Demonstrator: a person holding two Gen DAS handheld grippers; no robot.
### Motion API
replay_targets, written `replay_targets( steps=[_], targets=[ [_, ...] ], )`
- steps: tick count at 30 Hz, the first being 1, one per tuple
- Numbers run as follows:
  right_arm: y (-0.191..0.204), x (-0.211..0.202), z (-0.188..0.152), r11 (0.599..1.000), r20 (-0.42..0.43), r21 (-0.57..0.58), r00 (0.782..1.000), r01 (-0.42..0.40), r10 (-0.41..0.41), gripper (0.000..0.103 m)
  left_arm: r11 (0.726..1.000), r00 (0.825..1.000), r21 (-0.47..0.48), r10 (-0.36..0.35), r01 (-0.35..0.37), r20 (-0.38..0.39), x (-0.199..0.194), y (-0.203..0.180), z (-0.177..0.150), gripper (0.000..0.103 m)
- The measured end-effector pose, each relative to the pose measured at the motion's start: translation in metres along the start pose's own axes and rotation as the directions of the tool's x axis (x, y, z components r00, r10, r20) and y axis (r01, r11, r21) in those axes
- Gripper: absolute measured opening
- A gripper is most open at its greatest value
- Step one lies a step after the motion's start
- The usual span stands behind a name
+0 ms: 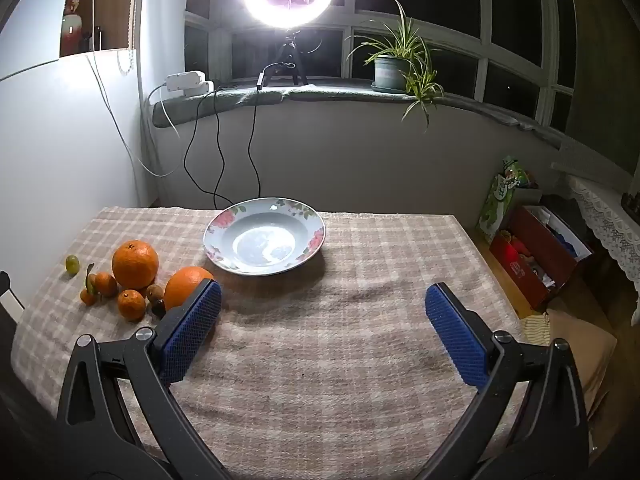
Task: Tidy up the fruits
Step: 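Move the right tool toward the large orange beside the fruit pile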
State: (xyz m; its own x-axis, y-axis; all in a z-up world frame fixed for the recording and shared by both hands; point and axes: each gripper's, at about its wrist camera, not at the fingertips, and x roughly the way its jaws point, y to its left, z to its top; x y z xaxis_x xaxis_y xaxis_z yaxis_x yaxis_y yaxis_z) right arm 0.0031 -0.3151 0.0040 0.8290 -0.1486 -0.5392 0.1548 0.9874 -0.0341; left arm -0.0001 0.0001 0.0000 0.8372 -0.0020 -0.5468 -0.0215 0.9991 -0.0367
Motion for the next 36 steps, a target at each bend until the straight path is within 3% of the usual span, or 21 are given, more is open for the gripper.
replay_targets(
  steps=[24,36],
  targets=[
    [0.003,0.007,-0.005,1.000,-0.016,0.002,1.000,-0.026,0.026,0.103,1.000,1.000,-0.009,-0.028,0.028,-0.015,0.006,-0.005,-0.001,0.082],
    [-0.004,0.030,-0.009,0.989,-0.070,0.033,0.987,-0.141,0.144,0.103,0.986,0.984,-0.025,-0.168,0.167,-0.062,0.024,-0.024,-0.005,0.082]
  ],
)
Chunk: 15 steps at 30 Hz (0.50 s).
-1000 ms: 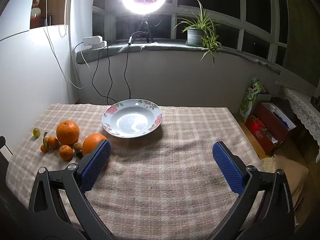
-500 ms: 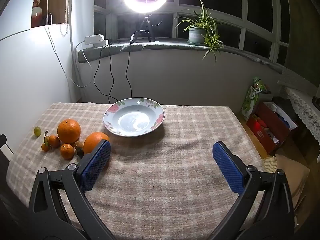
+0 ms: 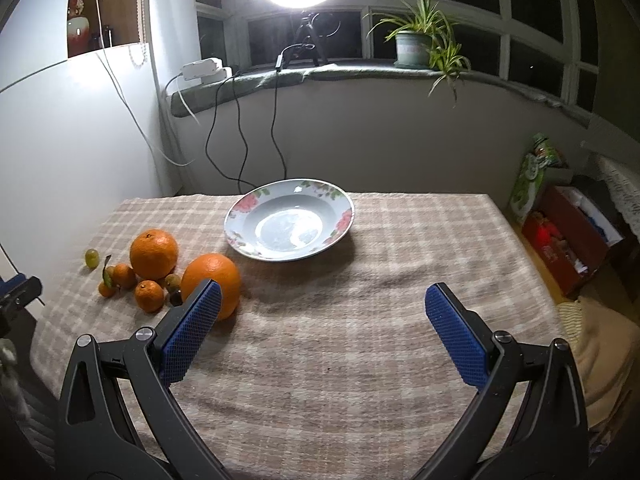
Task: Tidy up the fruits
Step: 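Move the right tool toward the large orange beside the fruit pile, then close the right tool around the large orange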
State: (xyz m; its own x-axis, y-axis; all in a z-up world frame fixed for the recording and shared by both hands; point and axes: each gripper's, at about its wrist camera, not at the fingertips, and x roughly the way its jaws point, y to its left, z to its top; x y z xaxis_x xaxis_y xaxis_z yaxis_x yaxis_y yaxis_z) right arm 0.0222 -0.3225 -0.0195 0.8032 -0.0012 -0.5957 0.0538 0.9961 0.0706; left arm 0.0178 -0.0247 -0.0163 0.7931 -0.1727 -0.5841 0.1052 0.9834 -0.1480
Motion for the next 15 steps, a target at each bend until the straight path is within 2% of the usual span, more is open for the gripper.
replay_targets(
  steps=[4,7,11,15],
  targets=[
    [0.001,0.011,0.000,0.996,-0.036,0.003,0.995,-0.088,0.088,0.103,0.998,0.997,-0.005,-0.070,0.070,-0.036,0.014,-0.011,-0.002,0.081],
    [0.003,0.021,0.001,0.985,-0.068,0.015,0.982,-0.175,0.175,0.103,0.992,0.991,0.003,-0.125,0.125,-0.058,0.023,-0.023,-0.004,0.081],
    [0.005,0.044,0.000,0.954,-0.125,0.069,0.946,-0.293,0.300,0.103,0.977,0.973,0.011,-0.209,0.211,-0.100,0.040,-0.044,-0.006,0.079],
    [0.008,0.067,-0.001,0.933,-0.174,0.107,0.918,-0.343,0.357,0.103,0.962,0.955,0.041,-0.261,0.269,-0.142,0.060,-0.066,-0.005,0.073]
  ],
)
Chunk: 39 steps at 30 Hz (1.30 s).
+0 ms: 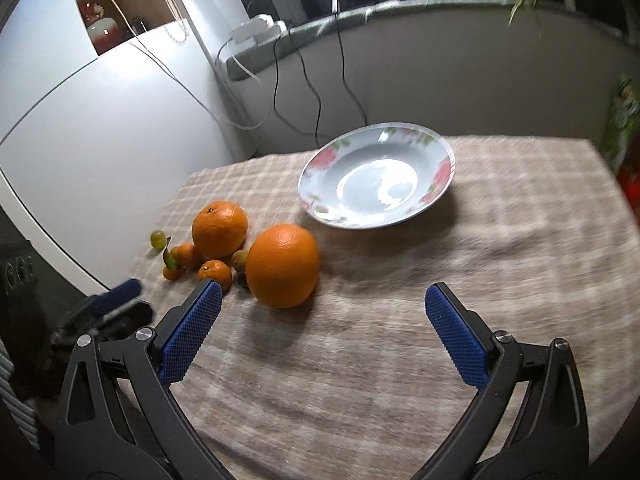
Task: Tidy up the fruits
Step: 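Close the right tool around the large orange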
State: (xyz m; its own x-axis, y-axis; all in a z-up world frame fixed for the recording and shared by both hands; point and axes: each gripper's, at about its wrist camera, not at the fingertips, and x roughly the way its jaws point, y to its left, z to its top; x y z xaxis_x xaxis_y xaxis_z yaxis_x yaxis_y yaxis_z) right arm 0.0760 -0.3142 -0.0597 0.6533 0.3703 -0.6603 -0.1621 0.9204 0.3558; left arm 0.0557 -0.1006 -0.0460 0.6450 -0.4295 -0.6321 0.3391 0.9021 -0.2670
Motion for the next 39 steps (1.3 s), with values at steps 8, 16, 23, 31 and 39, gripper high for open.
replay_targets(
  steps=[8,16,23,31,39],
  targets=[
    [-0.006,0.046,0.008,0.995,-0.097,0.046,0.991,-0.092,0.096,0.100,0.997,0.995,0.029,-0.063,0.065,-0.076,0.042,-0.016,0.007,0.067],
    [-0.017,0.074,0.015,0.972,-0.154,0.153,0.967,-0.179,0.202,0.093,0.995,0.991,0.059,-0.069,0.076,-0.113,0.066,-0.020,0.011,0.060],
    [-0.020,0.094,0.017,0.961,-0.193,0.192,0.952,-0.199,0.236,0.090,0.995,0.988,0.066,-0.065,0.075,-0.139,0.083,-0.018,0.012,0.056],
    [-0.022,0.105,0.017,0.940,-0.213,0.241,0.932,-0.241,0.294,0.075,0.993,0.989,0.080,-0.073,0.083,-0.130,0.085,-0.019,0.014,0.056],
    [-0.012,0.110,0.014,0.942,-0.242,0.224,0.922,-0.252,0.304,0.067,0.993,0.987,0.062,-0.090,0.099,-0.135,0.086,-0.015,0.014,0.056]
  ],
)
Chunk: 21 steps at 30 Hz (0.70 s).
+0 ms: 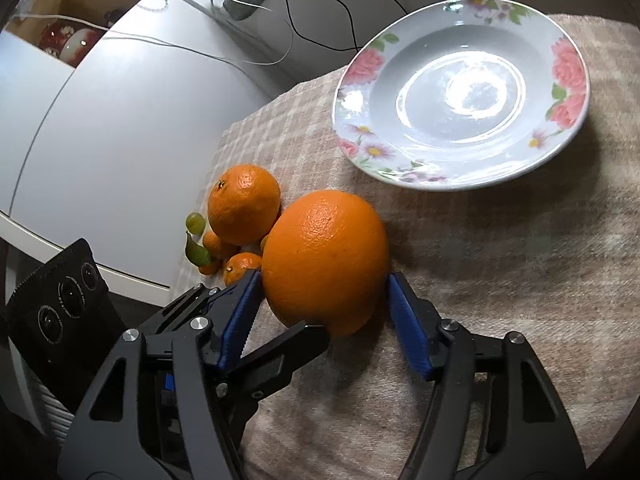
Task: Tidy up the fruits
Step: 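Close the right tool around the large orange, then carry the large orange with the right tool and lower it onto the plate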
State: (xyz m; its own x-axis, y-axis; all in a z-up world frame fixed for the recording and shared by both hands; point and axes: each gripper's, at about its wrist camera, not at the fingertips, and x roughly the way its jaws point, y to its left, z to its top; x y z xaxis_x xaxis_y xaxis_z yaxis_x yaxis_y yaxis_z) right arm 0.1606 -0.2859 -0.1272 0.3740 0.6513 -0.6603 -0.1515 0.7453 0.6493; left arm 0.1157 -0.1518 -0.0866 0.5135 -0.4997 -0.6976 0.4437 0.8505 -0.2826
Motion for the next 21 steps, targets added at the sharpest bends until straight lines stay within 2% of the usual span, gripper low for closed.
replay_targets(
  steps=[6,10,21],
  targets=[
    [0.004,0.001,-0.002,1.000,-0.007,-0.012,1.000,0.011,-0.011,0.067,1.000,1.000,-0.002,-0.002,0.002,0.004,0.000,0.000,-0.004,0.057],
    [0.003,0.001,-0.001,1.000,-0.013,-0.010,1.000,0.005,-0.005,0.066,1.000,0.999,-0.029,-0.010,0.009,-0.034,0.009,0.002,-0.007,0.061],
    [0.010,-0.008,-0.004,0.999,0.015,-0.033,1.000,0.018,-0.017,0.066,1.000,1.000,0.000,0.019,-0.019,-0.004,0.002,-0.008,-0.004,0.061]
  ],
)
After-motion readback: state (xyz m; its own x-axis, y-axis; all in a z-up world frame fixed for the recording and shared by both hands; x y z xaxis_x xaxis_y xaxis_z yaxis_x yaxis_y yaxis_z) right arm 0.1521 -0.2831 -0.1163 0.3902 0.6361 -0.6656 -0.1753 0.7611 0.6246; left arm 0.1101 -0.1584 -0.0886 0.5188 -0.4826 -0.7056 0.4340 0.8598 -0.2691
